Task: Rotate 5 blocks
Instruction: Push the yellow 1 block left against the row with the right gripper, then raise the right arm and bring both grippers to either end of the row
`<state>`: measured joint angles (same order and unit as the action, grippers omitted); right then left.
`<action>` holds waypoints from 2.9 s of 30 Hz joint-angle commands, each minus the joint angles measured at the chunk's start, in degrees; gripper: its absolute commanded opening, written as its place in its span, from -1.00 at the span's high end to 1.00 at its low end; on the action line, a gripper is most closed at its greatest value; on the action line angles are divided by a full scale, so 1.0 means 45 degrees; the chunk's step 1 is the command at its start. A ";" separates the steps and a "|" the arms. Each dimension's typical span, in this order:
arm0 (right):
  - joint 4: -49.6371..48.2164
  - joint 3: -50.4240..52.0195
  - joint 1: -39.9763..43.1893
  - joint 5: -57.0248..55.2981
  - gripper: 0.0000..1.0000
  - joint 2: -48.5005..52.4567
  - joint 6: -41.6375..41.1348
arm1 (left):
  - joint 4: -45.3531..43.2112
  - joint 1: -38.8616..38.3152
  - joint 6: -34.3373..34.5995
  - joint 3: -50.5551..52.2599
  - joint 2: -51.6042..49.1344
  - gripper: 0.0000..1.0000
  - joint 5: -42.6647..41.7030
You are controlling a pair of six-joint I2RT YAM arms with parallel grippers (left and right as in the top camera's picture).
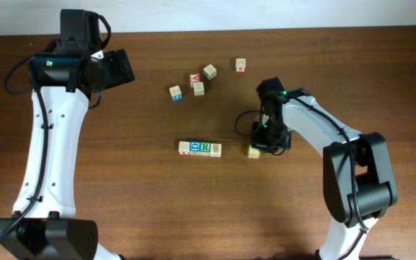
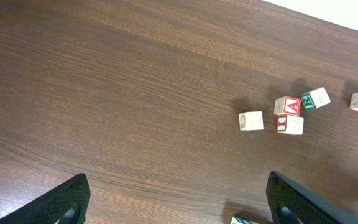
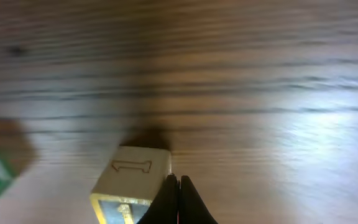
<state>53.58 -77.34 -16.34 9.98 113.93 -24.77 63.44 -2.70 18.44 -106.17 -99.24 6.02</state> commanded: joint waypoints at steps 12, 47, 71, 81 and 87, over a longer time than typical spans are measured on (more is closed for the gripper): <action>-0.0792 0.0044 -0.1501 0.1365 0.91 -0.0141 0.0073 | 0.0015 0.0053 0.0087 0.0049 -0.0112 -0.79 -0.0058; -0.1715 -0.0117 -0.1379 0.1928 0.91 -0.0087 -0.0214 | -0.0058 0.0053 0.0078 0.0049 -0.0112 -0.78 -0.0092; 0.1763 -0.2395 0.1200 0.5474 0.91 -0.0520 0.3133 | 0.1535 0.0053 -0.3118 0.1015 -0.1734 1.00 -0.4265; 0.0874 -0.0685 0.3332 0.9782 0.91 -0.0525 0.5795 | 0.1530 0.0044 -0.4269 0.2560 -0.1977 1.00 -0.5362; -0.0486 0.1069 0.3521 0.8743 0.91 -0.0529 0.4881 | -0.0078 0.0044 -0.4255 0.4289 -0.1919 1.00 -0.6693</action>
<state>53.30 -75.50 -0.38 50.46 112.42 -1.30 65.84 -2.70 0.62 -90.45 -108.55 -18.79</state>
